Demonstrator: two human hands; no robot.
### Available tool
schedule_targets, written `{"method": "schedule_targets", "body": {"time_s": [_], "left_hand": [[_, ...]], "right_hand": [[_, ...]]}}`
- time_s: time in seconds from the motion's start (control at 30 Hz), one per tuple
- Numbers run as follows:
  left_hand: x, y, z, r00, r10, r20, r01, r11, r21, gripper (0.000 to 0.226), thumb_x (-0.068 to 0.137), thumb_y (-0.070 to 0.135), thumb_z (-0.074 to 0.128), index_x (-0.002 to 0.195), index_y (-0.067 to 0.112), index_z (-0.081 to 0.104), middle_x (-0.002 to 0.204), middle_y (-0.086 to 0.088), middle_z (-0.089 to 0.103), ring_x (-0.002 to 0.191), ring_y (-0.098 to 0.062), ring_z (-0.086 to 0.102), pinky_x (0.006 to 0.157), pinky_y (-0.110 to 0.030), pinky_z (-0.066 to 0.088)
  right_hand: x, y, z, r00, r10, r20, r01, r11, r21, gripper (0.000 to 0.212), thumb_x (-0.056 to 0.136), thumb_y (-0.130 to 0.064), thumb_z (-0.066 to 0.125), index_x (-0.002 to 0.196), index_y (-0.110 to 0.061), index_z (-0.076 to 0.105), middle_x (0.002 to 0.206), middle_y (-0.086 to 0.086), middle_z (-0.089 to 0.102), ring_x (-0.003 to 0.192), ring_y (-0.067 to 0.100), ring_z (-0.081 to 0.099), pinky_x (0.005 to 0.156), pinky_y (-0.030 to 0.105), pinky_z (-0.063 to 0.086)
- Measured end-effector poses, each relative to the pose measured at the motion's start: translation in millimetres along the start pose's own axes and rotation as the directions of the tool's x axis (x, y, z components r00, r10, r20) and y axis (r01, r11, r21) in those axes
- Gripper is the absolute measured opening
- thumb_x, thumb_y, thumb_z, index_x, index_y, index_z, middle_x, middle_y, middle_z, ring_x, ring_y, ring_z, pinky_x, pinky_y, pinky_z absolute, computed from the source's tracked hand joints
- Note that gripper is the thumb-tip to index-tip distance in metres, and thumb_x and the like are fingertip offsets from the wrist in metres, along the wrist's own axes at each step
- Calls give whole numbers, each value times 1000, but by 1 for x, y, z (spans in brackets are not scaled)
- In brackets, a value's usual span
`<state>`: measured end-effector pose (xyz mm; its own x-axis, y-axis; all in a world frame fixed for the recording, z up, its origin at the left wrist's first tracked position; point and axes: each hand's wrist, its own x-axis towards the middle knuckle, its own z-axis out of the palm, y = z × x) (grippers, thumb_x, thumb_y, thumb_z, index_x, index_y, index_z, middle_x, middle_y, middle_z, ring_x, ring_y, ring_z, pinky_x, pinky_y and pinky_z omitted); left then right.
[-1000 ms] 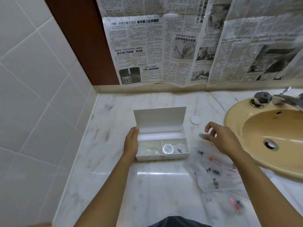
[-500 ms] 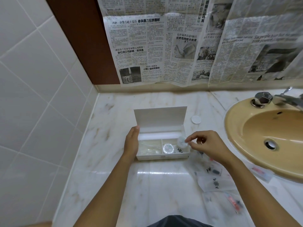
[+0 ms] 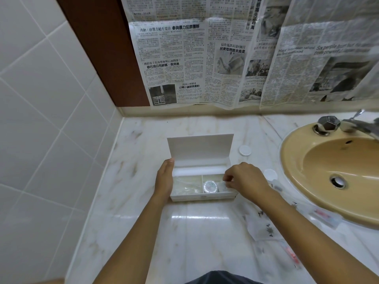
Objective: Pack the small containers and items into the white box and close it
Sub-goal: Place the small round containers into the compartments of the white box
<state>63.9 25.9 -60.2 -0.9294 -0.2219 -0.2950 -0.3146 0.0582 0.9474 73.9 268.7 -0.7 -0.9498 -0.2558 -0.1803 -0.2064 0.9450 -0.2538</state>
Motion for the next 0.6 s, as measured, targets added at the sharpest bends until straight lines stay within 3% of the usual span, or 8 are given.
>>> {"method": "schedule_targets", "body": {"time_s": [0.2, 0.3, 0.43, 0.53, 0.6], "left_hand": [[0, 1, 1, 1000, -14, -13, 14, 1000, -1, 24, 106, 33, 40, 122, 28, 58, 116, 18, 60, 113, -1, 52, 96, -17, 32], [0, 2, 1, 1000, -7, -12, 7, 1000, 5, 24, 106, 33, 40, 122, 28, 58, 115, 20, 60, 110, 2, 53, 93, -13, 33], [-2, 4, 1, 1000, -5, -10, 5, 1000, 4, 23, 106, 33, 40, 120, 30, 58, 111, 26, 59, 104, 9, 52, 83, -5, 34], [-2, 4, 1, 1000, -4, -9, 4, 1000, 9, 25, 106, 34, 39, 122, 29, 58, 115, 20, 60, 109, 2, 53, 91, -12, 34], [-2, 3, 1, 1000, -2, -4, 2, 1000, 10, 27, 106, 35, 40, 125, 27, 58, 120, 16, 60, 113, -1, 53, 96, -16, 33]], "right_hand": [[3, -10, 7, 997, 69, -39, -73, 990, -120, 12, 81, -14, 62, 81, -24, 68, 81, 0, 69, 65, 21, 50, 46, 24, 23], [3, -10, 12, 998, 59, -34, -63, 987, -151, 19, 75, -7, 59, 78, -23, 67, 80, -1, 69, 65, 20, 54, 45, 23, 21], [4, -4, 19, 995, 65, -74, -69, 997, -45, 18, 77, -10, 57, 78, -24, 68, 80, -4, 69, 68, 19, 59, 47, 23, 29], [-1, 0, 16, 989, 75, -131, -54, 986, 155, 15, 80, -13, 62, 83, -25, 72, 81, -9, 70, 73, 12, 63, 59, 25, 48], [-6, 4, 9, 973, 110, -204, -48, 957, 287, 12, 81, -16, 66, 84, -25, 73, 78, -12, 69, 73, 7, 62, 65, 28, 52]]}}
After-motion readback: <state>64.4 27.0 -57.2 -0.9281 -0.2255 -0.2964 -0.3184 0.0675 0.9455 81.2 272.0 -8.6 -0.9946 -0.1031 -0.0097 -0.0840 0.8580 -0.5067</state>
